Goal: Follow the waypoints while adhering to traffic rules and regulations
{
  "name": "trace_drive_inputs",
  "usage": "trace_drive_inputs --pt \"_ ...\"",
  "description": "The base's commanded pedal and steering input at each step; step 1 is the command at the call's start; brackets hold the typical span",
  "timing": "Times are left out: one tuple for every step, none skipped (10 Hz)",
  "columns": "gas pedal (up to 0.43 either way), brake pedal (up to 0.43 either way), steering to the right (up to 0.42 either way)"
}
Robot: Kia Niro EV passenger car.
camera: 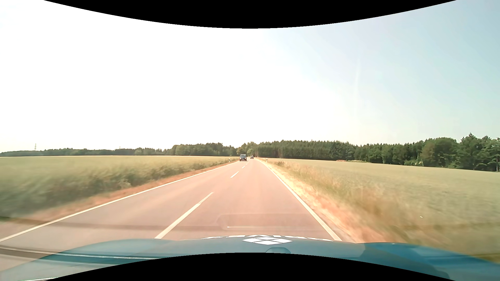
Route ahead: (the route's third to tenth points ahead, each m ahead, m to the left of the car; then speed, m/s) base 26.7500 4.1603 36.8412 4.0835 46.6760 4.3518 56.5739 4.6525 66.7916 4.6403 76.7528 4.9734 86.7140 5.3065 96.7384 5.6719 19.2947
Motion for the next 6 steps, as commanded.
trace_drive_inputs --pt "0.240 0.000 -0.003" --pt "0.228 0.000 -0.002" --pt "0.228 0.000 -0.003" --pt "0.228 0.000 -0.003" --pt "0.228 0.000 -0.002" --pt "0.228 0.000 -0.002"
